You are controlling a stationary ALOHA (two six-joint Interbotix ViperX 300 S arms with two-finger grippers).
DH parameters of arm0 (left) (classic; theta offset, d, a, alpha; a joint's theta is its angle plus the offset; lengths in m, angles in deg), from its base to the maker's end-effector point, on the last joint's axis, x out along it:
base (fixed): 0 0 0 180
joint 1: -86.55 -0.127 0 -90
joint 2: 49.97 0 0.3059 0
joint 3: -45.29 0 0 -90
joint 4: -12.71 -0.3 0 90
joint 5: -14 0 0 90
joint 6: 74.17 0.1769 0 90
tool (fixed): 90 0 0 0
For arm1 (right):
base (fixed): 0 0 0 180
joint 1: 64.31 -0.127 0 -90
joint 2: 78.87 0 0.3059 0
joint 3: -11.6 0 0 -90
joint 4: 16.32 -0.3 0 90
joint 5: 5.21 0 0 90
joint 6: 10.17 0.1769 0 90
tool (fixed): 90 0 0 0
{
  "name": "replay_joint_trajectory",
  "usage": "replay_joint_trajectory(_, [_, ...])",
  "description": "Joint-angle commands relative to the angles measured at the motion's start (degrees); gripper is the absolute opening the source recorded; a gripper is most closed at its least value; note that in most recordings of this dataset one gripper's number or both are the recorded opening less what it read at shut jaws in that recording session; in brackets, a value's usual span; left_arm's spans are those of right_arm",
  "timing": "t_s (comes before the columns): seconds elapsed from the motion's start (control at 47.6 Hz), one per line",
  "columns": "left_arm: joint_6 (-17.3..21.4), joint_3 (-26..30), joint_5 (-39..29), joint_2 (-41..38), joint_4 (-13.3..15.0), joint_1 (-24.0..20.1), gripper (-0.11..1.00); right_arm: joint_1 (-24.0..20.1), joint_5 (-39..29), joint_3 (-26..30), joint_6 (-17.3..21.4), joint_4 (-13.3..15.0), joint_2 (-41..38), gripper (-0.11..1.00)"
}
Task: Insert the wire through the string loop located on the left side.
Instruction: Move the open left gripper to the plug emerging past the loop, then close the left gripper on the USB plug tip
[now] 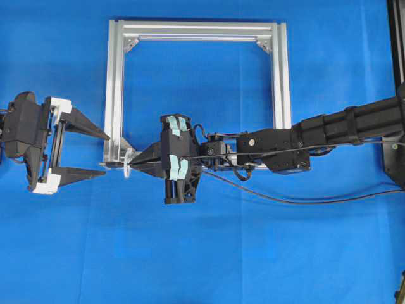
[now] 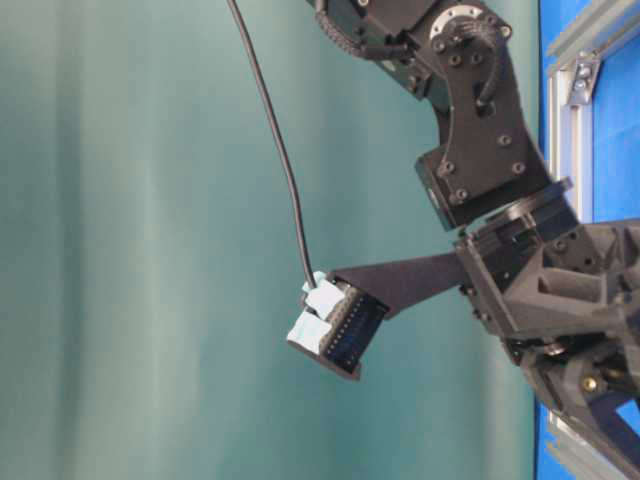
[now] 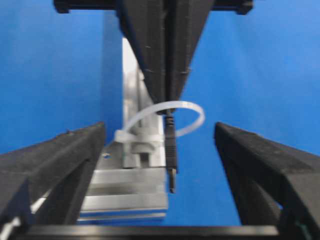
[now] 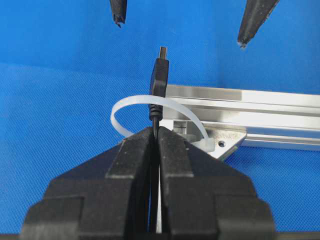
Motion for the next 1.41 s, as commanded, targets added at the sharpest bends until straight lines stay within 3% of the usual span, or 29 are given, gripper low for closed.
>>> replay_joint_trajectory(0.0, [-0.09, 1.32, 0.18, -0.35, -0.18, 0.18, 0.91, -0.09, 0.26, 1.05, 0.09, -0.18, 1.14, -0.04])
replay_joint_trajectory(0.441, [-0.18, 4.92, -0.18, -12.13, -0.18, 0.26, 0.91, -0.18, 0.26, 0.88, 0.09, -0.18, 1.23, -0.04])
replay_joint_trajectory(1.176, [0.70, 5.01, -1.41, -12.22, -0.18, 0.26, 0.89, -0.18, 0.26, 0.88, 0.09, -0.18, 1.14, -0.04])
replay_joint_trajectory(1.239, [0.70, 5.27, -2.46, -12.22, -0.18, 0.26, 0.84, -0.18, 0.26, 0.88, 0.09, -0.09, 1.14, -0.04])
replay_joint_trajectory(1.387, [0.79, 5.98, -3.60, -12.57, -0.18, 0.26, 0.44, -0.18, -0.97, 0.97, -0.09, 0.53, 1.23, -0.04])
